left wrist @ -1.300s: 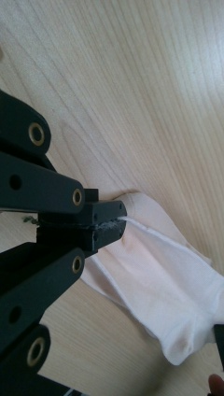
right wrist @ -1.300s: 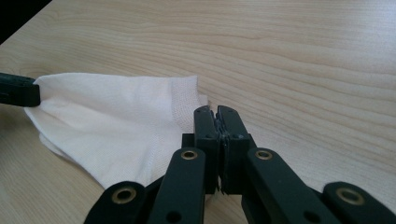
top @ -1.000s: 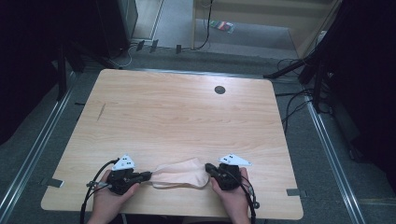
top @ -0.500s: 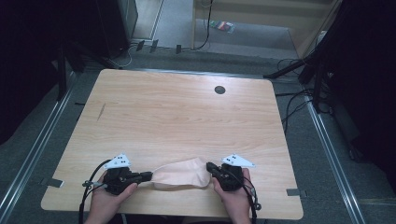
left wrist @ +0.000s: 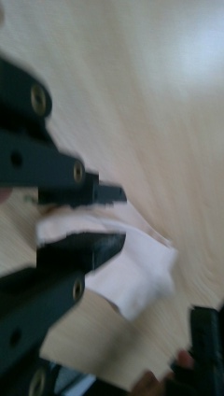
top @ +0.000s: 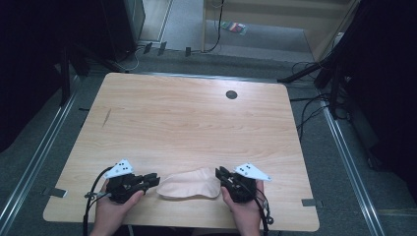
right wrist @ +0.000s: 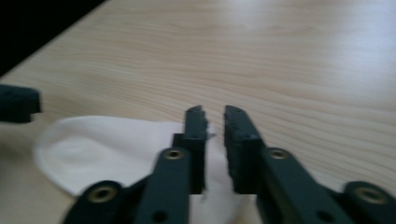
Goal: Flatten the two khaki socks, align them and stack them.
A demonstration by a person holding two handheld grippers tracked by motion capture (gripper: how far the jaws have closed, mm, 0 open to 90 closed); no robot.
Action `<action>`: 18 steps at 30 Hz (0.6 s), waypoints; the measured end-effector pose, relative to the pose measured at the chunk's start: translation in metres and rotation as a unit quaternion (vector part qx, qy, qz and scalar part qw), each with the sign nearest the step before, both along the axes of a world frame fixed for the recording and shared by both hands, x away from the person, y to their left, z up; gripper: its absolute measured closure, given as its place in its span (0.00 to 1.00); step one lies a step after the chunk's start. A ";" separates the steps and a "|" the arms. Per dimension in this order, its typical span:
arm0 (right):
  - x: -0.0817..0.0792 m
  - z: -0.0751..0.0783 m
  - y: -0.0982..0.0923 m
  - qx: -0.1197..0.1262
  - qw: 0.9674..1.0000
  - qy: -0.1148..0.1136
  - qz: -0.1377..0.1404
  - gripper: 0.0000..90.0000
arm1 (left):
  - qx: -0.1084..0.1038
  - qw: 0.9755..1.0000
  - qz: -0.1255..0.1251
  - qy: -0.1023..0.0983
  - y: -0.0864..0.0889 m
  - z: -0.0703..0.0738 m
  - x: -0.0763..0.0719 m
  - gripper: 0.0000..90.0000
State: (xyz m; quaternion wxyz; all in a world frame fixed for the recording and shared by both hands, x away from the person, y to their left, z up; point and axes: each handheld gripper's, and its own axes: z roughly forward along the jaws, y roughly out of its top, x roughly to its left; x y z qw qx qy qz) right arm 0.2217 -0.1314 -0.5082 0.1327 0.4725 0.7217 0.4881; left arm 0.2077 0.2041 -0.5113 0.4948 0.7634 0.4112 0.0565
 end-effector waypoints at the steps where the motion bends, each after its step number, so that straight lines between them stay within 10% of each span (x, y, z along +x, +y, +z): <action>1: -0.003 0.003 0.009 0.005 1.000 0.003 0.018 1.00 | 0.007 1.000 -0.016 0.001 -0.006 0.003 0.001 1.00; 8: -0.013 -0.019 0.086 -0.017 0.990 0.058 0.130 1.00 | 0.056 0.997 -0.016 0.047 -0.030 -0.014 0.023 1.00; 18: -0.014 -0.044 0.126 -0.065 0.981 0.066 0.171 1.00 | 0.063 0.995 0.001 0.083 -0.021 -0.036 0.040 1.00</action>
